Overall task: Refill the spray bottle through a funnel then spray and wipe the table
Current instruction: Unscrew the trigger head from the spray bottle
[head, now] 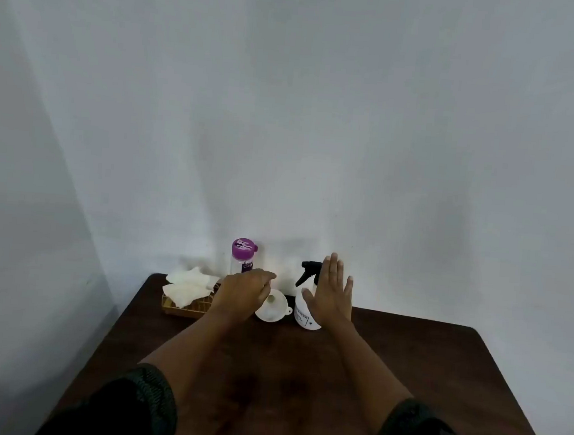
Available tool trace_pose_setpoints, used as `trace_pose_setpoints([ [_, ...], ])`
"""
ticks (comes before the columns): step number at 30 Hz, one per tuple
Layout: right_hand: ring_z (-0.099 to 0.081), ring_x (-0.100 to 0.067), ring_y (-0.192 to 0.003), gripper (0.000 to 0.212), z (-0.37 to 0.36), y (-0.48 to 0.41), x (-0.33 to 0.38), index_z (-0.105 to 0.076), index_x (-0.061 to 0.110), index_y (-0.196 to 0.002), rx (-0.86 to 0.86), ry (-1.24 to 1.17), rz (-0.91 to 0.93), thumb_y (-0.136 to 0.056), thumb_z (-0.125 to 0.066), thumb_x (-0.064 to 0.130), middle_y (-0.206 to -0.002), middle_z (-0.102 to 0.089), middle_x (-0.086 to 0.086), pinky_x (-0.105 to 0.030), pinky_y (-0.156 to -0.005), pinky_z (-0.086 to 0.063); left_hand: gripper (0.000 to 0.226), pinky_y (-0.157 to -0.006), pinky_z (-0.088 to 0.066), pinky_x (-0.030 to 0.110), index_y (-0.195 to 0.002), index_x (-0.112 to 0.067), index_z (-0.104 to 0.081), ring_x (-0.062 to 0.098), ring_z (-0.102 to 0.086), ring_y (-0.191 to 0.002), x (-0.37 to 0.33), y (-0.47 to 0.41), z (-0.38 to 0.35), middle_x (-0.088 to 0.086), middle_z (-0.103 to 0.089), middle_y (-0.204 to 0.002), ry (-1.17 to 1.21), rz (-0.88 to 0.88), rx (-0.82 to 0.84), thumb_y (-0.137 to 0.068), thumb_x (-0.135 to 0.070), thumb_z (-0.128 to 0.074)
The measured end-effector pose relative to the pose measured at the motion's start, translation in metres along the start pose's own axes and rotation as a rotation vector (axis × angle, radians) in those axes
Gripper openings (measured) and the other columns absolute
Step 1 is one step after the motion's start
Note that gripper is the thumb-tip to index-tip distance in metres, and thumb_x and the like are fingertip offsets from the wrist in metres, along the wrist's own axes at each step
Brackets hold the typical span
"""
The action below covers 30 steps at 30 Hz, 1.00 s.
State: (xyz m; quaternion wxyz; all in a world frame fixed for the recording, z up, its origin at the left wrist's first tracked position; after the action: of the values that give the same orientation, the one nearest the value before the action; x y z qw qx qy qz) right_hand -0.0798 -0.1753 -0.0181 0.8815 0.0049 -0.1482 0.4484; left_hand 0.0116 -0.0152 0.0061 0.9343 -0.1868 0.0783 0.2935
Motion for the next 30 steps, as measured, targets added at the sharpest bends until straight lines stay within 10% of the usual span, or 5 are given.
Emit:
trace_pose_setpoints([
  [7, -0.022, -0.033, -0.138, 0.08, -0.015, -0.013, 0.0, -0.016, 0.013, -0.147, -0.011, 0.025, -0.064, -0.078, -0.056, 0.009, -0.154, -0.019, -0.007, -0.053, -0.105, -0.029, 0.029, -0.073, -0.054, 0.035, -0.116, -0.021, -0.063, 0.017, -0.067, -0.085, 0.011, -0.005, -0.022, 0.0, -0.074, -0.094, 0.167, 0.125, 0.051, -0.095, -0.025, -0.043],
  [10, -0.059, -0.031, -0.08, 0.052, -0.009, -0.021, -0.004, -0.064, 0.01, -0.105, -0.241, 0.143, 0.015, -0.055, -0.076, 0.001, -0.098, -0.062, -0.01, -0.041, -0.064, -0.048, 0.027, -0.072, -0.055, 0.037, -0.111, -0.021, -0.065, 0.014, -0.067, -0.079, 0.016, -0.008, -0.028, -0.001, -0.073, -0.088, 0.269, 0.161, 0.067, -0.093, -0.025, -0.046],
  [12, -0.055, -0.027, -0.064, 0.031, 0.001, -0.023, -0.008, -0.066, 0.01, -0.077, -0.285, 0.149, 0.027, -0.05, -0.081, 0.003, -0.073, -0.059, -0.006, -0.035, -0.055, -0.043, 0.024, -0.072, -0.056, 0.038, -0.107, -0.021, -0.067, 0.011, -0.066, -0.075, 0.018, -0.007, -0.027, -0.004, -0.073, -0.085, 0.354, 0.179, 0.087, -0.093, -0.025, -0.047],
  [24, -0.049, -0.003, -0.076, 0.017, 0.046, 0.096, -0.025, -0.061, 0.016, -0.094, -0.014, -0.613, -0.062, -0.081, -0.066, 0.006, -0.087, -0.051, 0.005, -0.01, -0.063, -0.037, 0.031, -0.091, -0.05, 0.023, -0.116, -0.033, -0.057, 0.001, -0.06, -0.101, -0.013, 0.107, -0.049, -0.012, -0.056, -0.12, 0.775, 0.167, 0.455, -0.09, -0.016, -0.057],
  [30, -0.05, -0.002, -0.073, 0.018, 0.032, 0.165, -0.003, -0.062, 0.02, -0.088, 0.085, -0.632, 0.001, -0.079, -0.068, 0.006, -0.085, -0.054, 0.006, -0.008, -0.067, -0.041, 0.09, -0.112, -0.027, 0.05, -0.142, -0.041, -0.027, 0.016, -0.024, -0.137, -0.031, 0.157, -0.085, -0.009, -0.021, -0.151, 0.669, 0.162, 0.547, -0.063, -0.07, -0.059],
])
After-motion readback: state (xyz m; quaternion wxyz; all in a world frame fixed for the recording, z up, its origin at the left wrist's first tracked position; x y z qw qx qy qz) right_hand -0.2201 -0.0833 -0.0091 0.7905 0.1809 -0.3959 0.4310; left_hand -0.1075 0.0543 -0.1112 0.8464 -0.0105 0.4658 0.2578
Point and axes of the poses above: each hand's wrist, its own y-axis away from the middle knuckle, its own z-axis out of the back of the hand, x = y × z, the point moved 2 cm from there along -y, towards the middle knuckle
